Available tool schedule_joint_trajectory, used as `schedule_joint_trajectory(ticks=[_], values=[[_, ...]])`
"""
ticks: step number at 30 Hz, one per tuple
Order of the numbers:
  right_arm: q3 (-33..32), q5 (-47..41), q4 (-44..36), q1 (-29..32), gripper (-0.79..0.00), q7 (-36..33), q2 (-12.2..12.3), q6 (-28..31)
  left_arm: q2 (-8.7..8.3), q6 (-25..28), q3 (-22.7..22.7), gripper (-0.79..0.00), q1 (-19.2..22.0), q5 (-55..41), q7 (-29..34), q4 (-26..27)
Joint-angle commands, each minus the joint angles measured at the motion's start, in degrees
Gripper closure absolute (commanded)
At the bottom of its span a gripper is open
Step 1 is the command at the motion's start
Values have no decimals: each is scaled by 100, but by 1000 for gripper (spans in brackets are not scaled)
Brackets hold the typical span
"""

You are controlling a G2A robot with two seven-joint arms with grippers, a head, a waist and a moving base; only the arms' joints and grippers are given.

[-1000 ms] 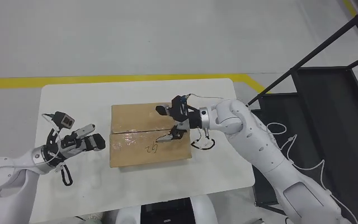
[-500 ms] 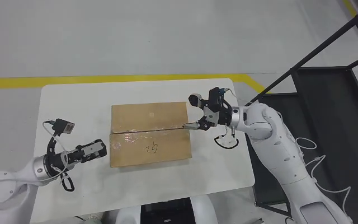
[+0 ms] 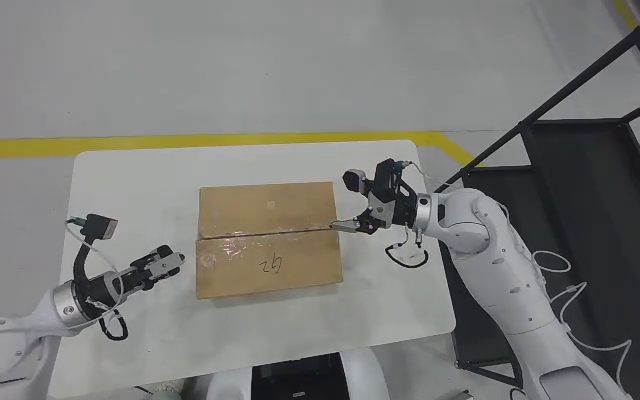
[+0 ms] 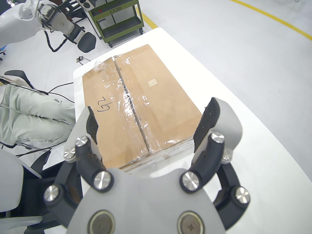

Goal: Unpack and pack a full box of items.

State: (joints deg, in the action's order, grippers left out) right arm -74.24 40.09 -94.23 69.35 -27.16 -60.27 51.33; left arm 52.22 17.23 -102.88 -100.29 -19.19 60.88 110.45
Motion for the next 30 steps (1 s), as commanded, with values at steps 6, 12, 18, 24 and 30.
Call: schedule_joint_trajectory(ticks=[6,12,18,24,30], values=[[0,0,0,0,-785,0,0,0,0,0,0,-785,0,0,-1,0],[268,299,-161,-103,-785,93,-27,252,5,-94,66,-785,14,152,-152,11],[1471,1196,-114,-849,-785,329,-192,667,-6,-288,216,-785,155,441,-168,-313],[2074,1770,249,-1444,-785,1120,-308,667,-18,-636,499,-785,235,919,-146,-507],[1987,2202,185,-1489,-785,1705,-289,667,25,-513,1128,-785,586,1262,-384,-789]])
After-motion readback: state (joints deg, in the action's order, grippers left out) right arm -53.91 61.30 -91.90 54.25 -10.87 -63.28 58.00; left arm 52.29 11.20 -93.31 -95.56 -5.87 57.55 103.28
